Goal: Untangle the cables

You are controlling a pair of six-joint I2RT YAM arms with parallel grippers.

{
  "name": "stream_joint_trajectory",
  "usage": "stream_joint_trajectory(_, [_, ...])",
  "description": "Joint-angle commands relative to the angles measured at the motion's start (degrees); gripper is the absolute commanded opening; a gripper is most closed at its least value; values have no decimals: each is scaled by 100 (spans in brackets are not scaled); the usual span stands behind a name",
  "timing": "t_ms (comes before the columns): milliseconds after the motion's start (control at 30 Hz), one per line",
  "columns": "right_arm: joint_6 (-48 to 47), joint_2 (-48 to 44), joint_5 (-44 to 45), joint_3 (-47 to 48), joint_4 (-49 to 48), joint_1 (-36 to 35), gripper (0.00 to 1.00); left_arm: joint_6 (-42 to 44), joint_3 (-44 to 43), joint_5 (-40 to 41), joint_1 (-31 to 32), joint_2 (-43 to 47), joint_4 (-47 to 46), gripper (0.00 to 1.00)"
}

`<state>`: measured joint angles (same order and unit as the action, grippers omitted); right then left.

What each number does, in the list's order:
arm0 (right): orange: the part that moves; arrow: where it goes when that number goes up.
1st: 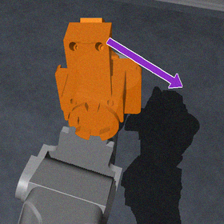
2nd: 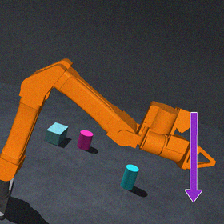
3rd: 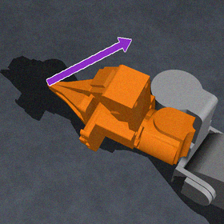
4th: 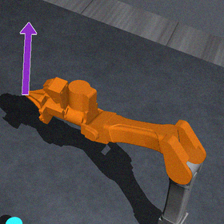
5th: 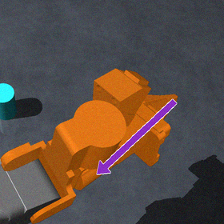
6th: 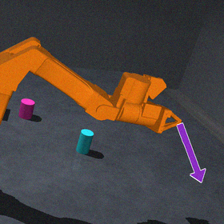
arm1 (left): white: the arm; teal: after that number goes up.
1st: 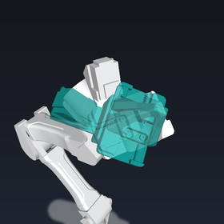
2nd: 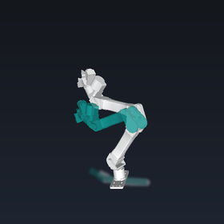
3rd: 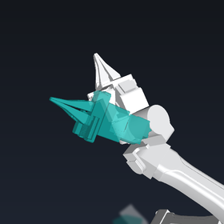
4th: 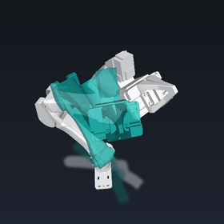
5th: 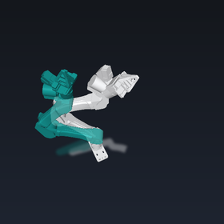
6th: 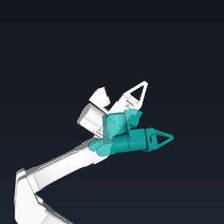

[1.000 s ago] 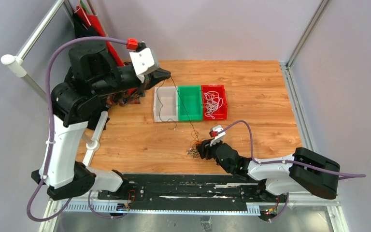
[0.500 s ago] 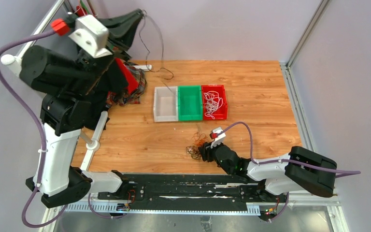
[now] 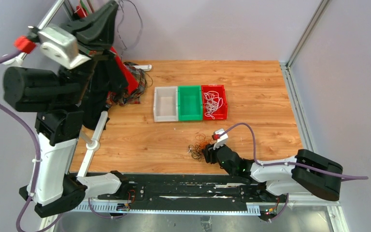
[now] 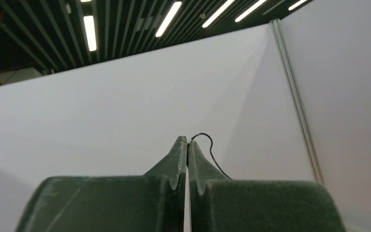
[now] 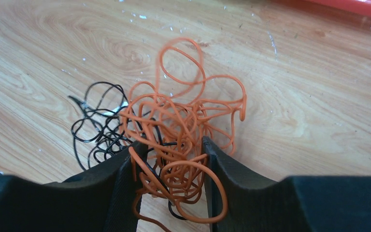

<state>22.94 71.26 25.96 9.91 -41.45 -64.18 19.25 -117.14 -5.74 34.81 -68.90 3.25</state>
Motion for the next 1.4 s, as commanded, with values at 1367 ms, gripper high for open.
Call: stream_joint_trajectory(1367, [-139, -3590, 785, 279, 3317, 36, 54, 1265, 4807, 238, -782, -185, -524, 0])
